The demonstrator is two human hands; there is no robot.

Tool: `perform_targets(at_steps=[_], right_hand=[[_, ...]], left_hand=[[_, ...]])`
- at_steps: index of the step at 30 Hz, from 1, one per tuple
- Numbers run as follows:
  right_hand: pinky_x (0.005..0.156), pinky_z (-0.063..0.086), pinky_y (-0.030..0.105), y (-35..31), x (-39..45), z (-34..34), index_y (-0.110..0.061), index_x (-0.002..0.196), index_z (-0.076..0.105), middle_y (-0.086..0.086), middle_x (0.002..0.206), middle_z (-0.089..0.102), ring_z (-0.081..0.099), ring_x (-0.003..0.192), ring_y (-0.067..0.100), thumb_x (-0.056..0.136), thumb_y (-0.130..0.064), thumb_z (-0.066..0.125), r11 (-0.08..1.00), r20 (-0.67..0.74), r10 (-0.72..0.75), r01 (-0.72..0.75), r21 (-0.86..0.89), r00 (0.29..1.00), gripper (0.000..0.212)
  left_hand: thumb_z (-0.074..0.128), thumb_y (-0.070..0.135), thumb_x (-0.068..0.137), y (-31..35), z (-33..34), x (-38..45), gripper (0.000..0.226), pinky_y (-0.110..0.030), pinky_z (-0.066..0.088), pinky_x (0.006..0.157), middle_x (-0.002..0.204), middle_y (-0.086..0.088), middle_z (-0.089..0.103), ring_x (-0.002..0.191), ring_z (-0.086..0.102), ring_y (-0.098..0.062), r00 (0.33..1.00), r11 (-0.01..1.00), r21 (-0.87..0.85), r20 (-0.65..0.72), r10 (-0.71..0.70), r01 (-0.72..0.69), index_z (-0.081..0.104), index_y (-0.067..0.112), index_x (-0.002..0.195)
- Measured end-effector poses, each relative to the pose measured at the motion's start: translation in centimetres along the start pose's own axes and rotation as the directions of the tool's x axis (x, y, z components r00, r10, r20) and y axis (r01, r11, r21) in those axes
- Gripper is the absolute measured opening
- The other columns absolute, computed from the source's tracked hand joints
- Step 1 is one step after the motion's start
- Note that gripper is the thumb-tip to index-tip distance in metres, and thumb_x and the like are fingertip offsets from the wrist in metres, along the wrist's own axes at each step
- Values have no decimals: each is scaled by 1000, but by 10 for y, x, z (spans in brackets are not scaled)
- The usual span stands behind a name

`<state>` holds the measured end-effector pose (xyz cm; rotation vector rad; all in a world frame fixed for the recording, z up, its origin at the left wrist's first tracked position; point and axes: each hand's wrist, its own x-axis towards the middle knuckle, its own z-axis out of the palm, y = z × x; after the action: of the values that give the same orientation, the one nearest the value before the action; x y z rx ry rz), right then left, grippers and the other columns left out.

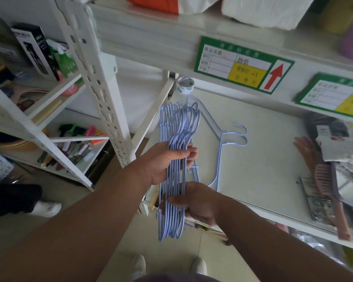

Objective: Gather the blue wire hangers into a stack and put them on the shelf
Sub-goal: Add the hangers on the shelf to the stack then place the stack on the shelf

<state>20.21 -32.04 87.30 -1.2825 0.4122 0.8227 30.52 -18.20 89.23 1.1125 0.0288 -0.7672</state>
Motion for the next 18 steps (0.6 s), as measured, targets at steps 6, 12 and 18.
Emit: perform_targets(at_steps=[6,12,18], right_hand=[[100,64,43,-4,-4,5,6,132,68,25,129,77,78,116,35,102,2,66,1000,-20,-8,8,-13,1000,30],[97,63,37,-6,-3,6,5,132,68,21,124,80,80,107,27,103,-1,66,998,-9,3,-3,-56,1000,29],[87,64,33,-9,-10,10,2,134,68,22,128,78,77,117,35,104,-8,67,991,-50,-9,2,-137,999,31]], left_hand=[[70,-4,96,1,3,-7,12,-57,53,105,107,-24,74,100,71,-37,1000,999,40,-29,-7,8,78,4,100],[67,-3,99,-3,-1,-11,10,-44,62,90,99,-19,79,90,78,-30,998,998,57,-61,-28,31,76,1,98],[68,-5,98,-8,-1,-18,11,-43,61,87,98,-17,79,89,77,-29,998,998,53,-66,-24,27,76,2,103]])
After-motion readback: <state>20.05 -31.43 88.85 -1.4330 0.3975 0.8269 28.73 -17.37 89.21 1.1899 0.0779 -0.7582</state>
